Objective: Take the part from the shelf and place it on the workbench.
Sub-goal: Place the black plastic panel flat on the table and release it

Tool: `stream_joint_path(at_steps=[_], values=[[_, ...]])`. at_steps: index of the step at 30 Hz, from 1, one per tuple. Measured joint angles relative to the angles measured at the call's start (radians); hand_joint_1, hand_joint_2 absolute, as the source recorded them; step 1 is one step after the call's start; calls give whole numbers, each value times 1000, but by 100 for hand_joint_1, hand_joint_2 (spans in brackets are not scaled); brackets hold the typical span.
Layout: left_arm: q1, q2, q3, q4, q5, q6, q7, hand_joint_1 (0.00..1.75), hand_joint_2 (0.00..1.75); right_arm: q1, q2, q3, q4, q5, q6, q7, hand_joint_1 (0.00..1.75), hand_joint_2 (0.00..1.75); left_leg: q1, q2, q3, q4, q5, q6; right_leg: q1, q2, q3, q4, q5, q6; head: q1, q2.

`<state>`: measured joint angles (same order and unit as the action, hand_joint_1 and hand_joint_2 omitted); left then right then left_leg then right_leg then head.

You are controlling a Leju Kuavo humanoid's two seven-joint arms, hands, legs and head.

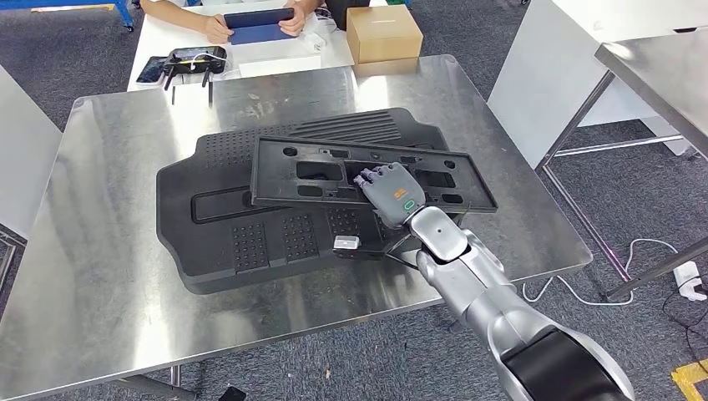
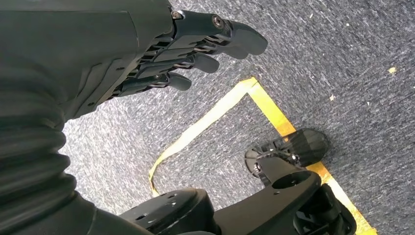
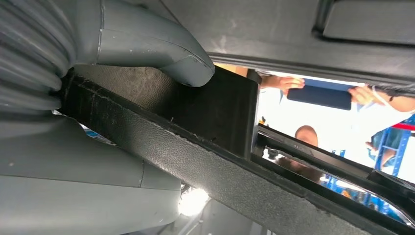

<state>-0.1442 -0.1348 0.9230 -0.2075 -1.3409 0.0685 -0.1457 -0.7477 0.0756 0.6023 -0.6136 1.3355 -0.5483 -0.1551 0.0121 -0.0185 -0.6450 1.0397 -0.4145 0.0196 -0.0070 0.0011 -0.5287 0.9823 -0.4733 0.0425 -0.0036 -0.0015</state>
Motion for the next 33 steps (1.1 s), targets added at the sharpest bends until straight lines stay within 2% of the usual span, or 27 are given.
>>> stream_joint_path(at_steps=[10, 14, 19, 33], values=[[0, -4, -7, 0, 3, -6, 0, 0, 175, 0, 14, 15, 42, 3, 0, 2, 175, 175, 0, 0, 0, 0, 0, 0, 0, 0, 0, 0, 0, 0, 0, 0], [0, -4, -8, 0, 2, 2, 6, 0, 175, -1, 16, 19, 57, 5, 1, 7, 0, 175, 0, 0, 0, 0, 0, 0, 0, 0, 0, 0, 0, 0, 0, 0], [0, -6, -14, 0, 1, 37, 16, 0, 175, -2, 20, 23, 71, 12, 1, 15, 0, 175, 0, 0, 0, 0, 0, 0, 0, 0, 0, 0, 0, 0, 0, 0], [0, -9, -20, 0, 1, 42, 17, 0, 175, -6, 23, 32, 90, 13, 1, 17, 0, 175, 0, 0, 1, 0, 0, 0, 0, 0, 1, 0, 0, 0, 0, 0]])
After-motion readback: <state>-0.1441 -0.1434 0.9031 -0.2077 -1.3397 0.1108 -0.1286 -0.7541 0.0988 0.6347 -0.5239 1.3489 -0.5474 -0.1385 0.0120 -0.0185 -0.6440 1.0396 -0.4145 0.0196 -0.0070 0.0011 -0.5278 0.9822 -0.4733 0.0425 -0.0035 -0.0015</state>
